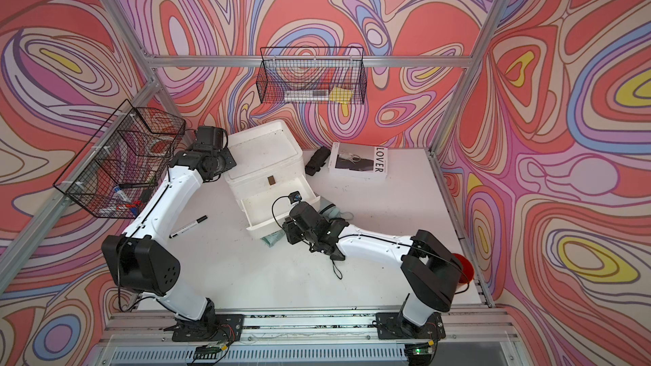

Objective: Place the umbrella in the drawer by color
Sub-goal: Open the drawer in the storage box, then pick up the umbrella from the center of the board.

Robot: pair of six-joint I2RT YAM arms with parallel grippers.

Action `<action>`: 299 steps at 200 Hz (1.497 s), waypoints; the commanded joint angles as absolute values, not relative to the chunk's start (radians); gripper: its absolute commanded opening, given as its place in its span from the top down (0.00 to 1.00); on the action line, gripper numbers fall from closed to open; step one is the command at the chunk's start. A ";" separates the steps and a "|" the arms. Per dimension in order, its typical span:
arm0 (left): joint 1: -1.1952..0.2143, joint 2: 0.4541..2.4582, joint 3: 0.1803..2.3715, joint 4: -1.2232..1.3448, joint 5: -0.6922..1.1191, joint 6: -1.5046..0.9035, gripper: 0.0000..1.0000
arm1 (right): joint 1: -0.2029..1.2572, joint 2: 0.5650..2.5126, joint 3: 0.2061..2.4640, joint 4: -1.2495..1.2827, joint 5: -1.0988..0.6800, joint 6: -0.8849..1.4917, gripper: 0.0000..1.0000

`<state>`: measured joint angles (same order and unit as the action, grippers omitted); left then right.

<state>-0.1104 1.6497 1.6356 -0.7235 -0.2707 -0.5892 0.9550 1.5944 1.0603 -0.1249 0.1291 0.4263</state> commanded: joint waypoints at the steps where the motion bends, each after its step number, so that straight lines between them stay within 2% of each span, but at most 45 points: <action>1: -0.107 1.687 1.587 -0.764 -0.144 -0.622 0.85 | 0.959 1.476 1.057 -0.260 0.257 0.421 0.39; 10: -0.107 1.675 1.583 -0.756 -0.133 -0.612 0.78 | 0.957 1.438 1.043 -0.305 0.314 0.415 0.35; 30: -0.108 1.640 1.569 -0.731 -0.113 -0.593 0.71 | 0.931 1.382 0.997 -0.394 0.405 0.428 0.31; 56: -0.107 1.585 1.557 -0.702 -0.066 -0.544 0.60 | 0.829 1.352 0.887 -0.429 0.342 0.484 0.27; 71: -0.107 1.540 1.530 -0.664 -0.036 -0.516 0.40 | 0.772 1.354 0.817 -0.404 0.273 0.517 0.24; 88: -0.107 1.479 1.480 -0.598 0.002 -0.480 0.26 | 0.740 1.377 0.758 -0.354 0.193 0.539 0.23; 130: -0.107 1.311 1.336 -0.385 0.206 -0.371 0.21 | 0.736 1.475 0.717 -0.261 0.057 0.571 0.22; 162: -0.119 1.230 1.271 -0.278 0.282 -0.334 0.22 | 0.736 1.494 0.715 -0.221 0.041 0.572 0.36; 197: -0.141 1.213 1.264 -0.271 0.324 -0.316 0.22 | 0.735 1.458 0.710 -0.234 0.101 0.566 0.62; 209: -0.148 1.206 1.264 -0.271 0.338 -0.310 0.22 | 0.735 1.438 0.702 -0.242 0.121 0.567 0.74; 227: -0.160 1.194 1.259 -0.232 0.364 -0.294 0.22 | 0.735 1.405 0.695 -0.258 0.152 0.565 1.00; 262: -0.199 1.193 1.253 -0.218 0.432 -0.251 0.23 | 0.734 1.320 0.745 -0.342 0.182 0.481 1.00; 299: -0.253 1.205 1.262 -0.228 0.539 -0.195 0.23 | 0.735 1.141 0.842 -0.428 0.217 0.281 1.00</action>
<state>-0.2226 1.2125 1.2655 -0.2539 0.4381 -0.2569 0.7349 1.2636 0.7456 -0.4095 0.1642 0.4416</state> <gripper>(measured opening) 0.768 0.049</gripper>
